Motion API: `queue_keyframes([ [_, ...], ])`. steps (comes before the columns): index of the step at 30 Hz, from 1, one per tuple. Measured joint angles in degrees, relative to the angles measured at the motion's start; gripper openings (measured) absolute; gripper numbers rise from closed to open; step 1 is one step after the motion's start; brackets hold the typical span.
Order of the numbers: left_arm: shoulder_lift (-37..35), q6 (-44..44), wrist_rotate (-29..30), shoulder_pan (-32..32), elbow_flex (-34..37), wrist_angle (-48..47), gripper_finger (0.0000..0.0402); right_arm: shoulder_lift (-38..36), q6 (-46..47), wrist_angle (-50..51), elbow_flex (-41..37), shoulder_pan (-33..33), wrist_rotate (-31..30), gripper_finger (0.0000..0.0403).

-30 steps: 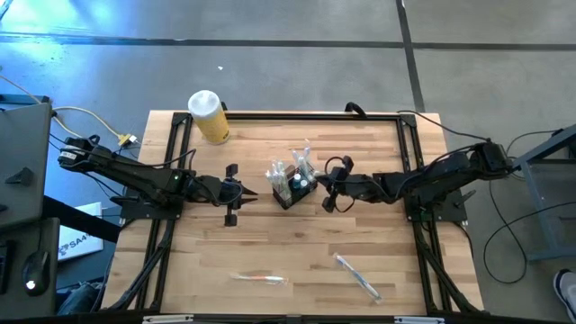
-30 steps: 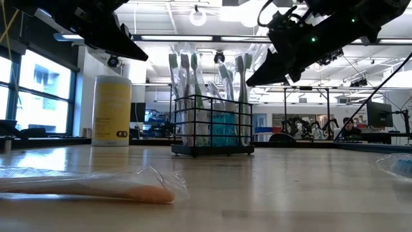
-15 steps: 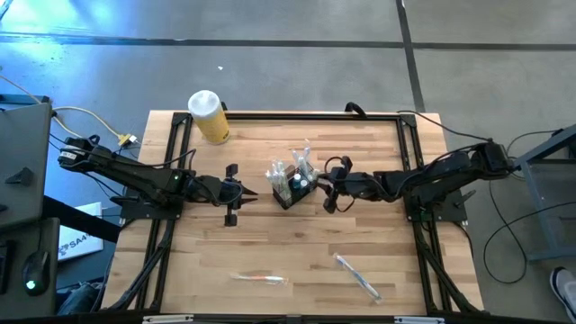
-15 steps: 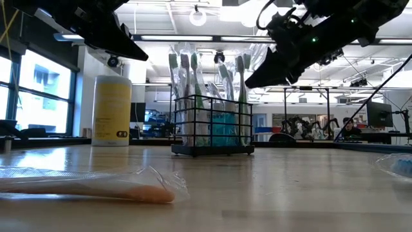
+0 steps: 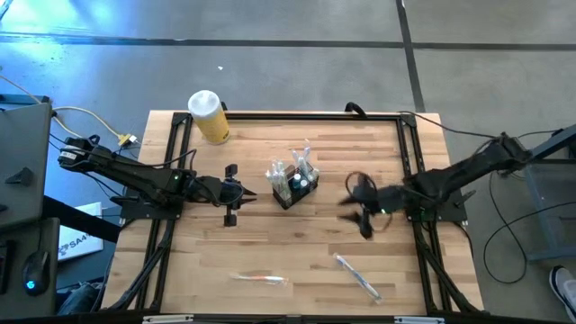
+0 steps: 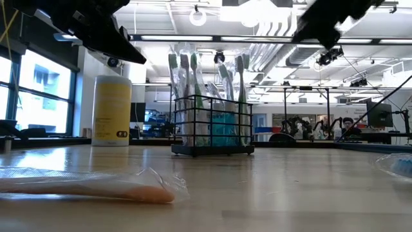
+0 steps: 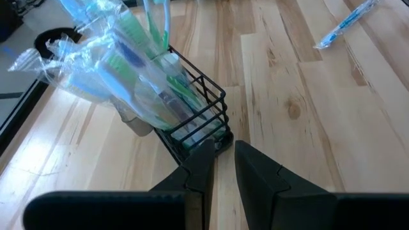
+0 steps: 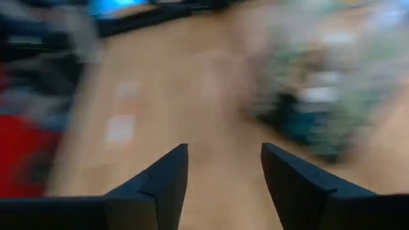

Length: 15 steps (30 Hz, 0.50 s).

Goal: Pick & Place toothbrushing station
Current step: Put the blue toothbrush into the wire organizer

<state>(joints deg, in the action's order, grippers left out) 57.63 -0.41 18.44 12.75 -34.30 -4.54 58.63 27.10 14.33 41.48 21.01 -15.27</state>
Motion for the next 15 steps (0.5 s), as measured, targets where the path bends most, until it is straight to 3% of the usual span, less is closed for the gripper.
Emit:
queue_keyframes([
  [4,0.0,-0.1,0.0,0.0,0.0,0.05,0.0058,1.09,5.4,-3.35,0.88,8.26,9.05,0.0165],
  [11,0.0,-1.39,0.0,0.0,0.0,0.7,0.0058,8.9,25.46,-6.18,0.96,14.92,8.07,0.0136],
  [15,0.0,-1.4,-0.01,0.0,-0.01,1.17,0.0058,15.01,40.79,-3.81,0.85,14.86,12.85,0.0129],
])
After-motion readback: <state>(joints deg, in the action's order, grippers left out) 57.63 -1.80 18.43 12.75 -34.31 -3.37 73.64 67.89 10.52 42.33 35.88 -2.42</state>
